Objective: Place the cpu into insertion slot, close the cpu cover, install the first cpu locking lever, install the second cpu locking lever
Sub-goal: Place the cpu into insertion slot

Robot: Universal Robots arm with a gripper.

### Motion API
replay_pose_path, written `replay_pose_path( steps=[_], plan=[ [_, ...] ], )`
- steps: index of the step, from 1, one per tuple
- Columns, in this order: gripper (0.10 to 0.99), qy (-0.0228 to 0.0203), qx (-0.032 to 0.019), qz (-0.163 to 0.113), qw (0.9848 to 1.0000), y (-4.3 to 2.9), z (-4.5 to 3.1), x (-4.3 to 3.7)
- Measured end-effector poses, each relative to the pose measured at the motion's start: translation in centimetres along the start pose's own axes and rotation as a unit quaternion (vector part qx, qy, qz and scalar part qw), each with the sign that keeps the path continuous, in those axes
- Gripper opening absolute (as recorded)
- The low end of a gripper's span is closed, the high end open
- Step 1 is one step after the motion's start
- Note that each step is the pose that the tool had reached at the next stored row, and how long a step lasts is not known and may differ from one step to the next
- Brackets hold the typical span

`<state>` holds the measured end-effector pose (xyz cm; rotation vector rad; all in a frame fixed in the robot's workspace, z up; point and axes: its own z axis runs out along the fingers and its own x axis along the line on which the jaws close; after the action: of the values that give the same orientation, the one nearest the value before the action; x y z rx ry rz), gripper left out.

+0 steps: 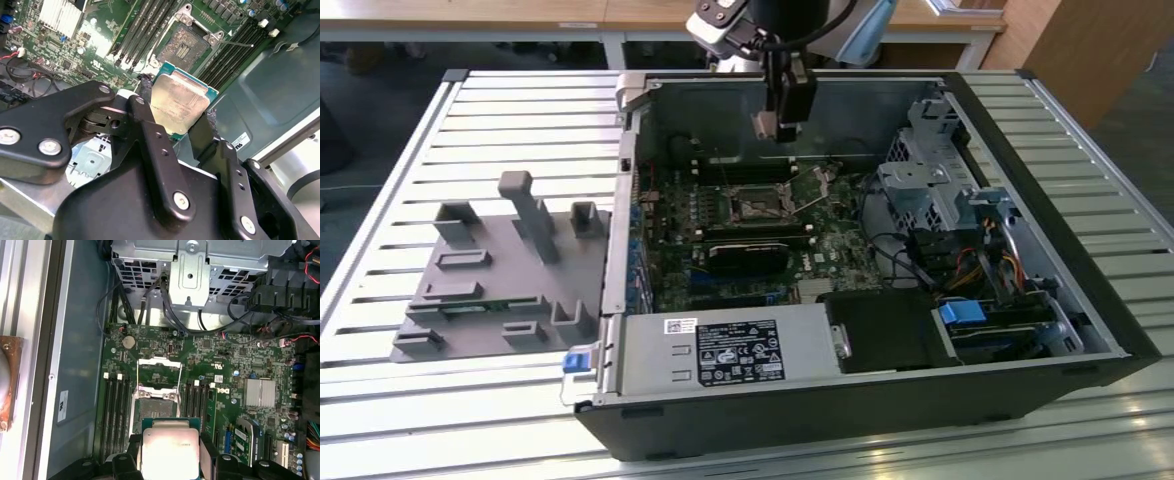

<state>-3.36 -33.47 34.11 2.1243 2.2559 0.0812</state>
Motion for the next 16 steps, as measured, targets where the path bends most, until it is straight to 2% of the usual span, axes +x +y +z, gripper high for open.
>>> replay_pose_path(
  steps=[16],
  plan=[
    [0.545,-0.0003,-0.0001,0.006,1.0,-0.04,0.92,0.39]
  ],
)
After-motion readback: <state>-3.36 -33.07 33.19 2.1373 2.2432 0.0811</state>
